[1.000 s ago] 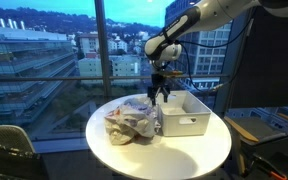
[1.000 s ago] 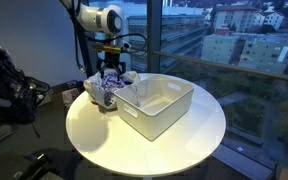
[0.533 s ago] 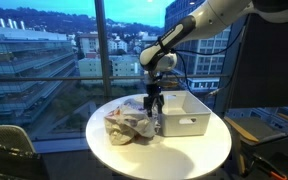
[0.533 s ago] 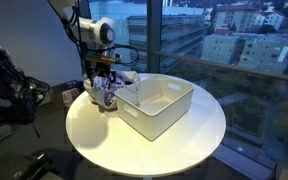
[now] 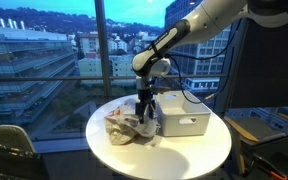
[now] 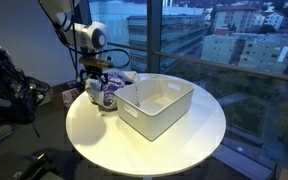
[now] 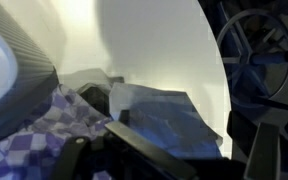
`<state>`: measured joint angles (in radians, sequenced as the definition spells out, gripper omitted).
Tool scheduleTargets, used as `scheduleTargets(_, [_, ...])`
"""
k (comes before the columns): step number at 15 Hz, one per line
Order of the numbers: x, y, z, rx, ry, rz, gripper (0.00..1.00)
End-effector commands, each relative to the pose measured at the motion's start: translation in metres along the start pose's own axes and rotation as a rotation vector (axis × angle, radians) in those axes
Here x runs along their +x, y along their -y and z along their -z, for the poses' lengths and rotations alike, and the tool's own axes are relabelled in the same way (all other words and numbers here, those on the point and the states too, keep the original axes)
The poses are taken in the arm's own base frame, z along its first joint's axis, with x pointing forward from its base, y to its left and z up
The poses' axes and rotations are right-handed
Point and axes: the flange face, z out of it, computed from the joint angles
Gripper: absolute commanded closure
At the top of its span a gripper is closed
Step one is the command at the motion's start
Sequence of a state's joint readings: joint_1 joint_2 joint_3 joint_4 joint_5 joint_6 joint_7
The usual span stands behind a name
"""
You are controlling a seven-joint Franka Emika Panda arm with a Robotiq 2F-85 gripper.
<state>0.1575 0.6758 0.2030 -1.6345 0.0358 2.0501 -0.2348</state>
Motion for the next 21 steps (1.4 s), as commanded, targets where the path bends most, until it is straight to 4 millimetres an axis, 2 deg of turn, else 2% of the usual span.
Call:
scheduleTargets(1, [0.012,0.003,0.0,0.053,-0.03,0.071,0.0])
scheduleTargets(6, [0.028,0.004,-0.001,0.046,-0.101,0.148,0.0])
scheduleTargets(8, [0.031,0.0,-0.002,0.068,-0.1,0.157,0.27])
scheduleTargets(10, [0.032,-0.008,-0.001,0.143,-0.068,0.122,0.42])
scheduleTargets(16, [0.023,-0.051,0.01,0.431,0.059,-0.016,0.89])
scheduleTargets(18, [0.02,-0.06,0.018,0.528,0.092,-0.04,0.99])
scheduleTargets(21, [0.018,-0.066,0.028,0.667,0.124,-0.082,1.0])
